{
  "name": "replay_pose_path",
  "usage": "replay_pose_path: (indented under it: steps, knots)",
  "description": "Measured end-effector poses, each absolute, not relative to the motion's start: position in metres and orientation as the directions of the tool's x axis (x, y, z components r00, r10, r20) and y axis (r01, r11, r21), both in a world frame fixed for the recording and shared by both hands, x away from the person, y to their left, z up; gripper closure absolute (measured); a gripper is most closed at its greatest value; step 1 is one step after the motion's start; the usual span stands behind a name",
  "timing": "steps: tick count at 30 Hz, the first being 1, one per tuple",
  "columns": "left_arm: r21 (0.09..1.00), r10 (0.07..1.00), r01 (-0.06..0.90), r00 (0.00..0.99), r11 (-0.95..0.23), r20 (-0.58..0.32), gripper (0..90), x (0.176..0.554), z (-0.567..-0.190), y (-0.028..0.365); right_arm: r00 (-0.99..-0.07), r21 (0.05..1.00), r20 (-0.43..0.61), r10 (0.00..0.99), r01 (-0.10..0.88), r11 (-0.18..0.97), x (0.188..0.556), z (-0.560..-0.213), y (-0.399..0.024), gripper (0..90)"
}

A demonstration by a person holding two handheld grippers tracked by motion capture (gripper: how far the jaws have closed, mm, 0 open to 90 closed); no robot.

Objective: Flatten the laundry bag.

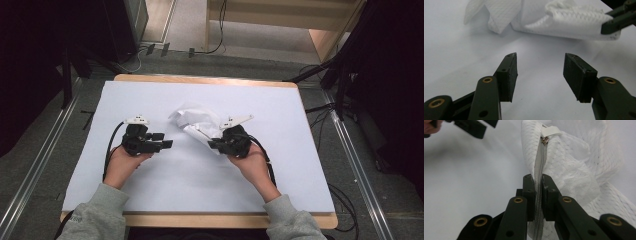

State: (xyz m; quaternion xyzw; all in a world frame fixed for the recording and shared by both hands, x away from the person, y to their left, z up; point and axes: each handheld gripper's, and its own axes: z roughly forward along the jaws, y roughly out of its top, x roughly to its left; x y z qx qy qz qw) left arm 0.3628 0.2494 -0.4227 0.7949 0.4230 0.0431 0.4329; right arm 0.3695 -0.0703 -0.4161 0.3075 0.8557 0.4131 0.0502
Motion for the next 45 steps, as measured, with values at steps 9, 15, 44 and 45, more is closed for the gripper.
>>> replay_pose_path:
  steps: [9,15,44,45]
  knots:
    - [0.724,0.702,0.634,0.645,-0.273,-0.3,46.0,0.363,-0.422,0.247,-0.848,0.685,0.178,0.498,0.471,0.557,0.362,-0.436,-0.046,84.1]
    - [0.703,0.692,0.637,0.662,-0.316,-0.289,46.0,0.365,-0.428,0.237,-0.85,0.659,0.207,0.484,0.487,0.573,0.363,-0.449,-0.034,82.7]
    - [0.616,0.69,0.667,0.675,-0.42,-0.26,60.3,0.39,-0.456,0.2,-0.762,0.718,0.194,0.618,0.54,0.44,0.338,-0.43,-0.109,64.5]
    - [0.615,0.689,0.67,0.673,-0.416,-0.267,63.8,0.39,-0.456,0.199,-0.756,0.717,0.196,0.625,0.545,0.435,0.338,-0.43,-0.112,64.6]
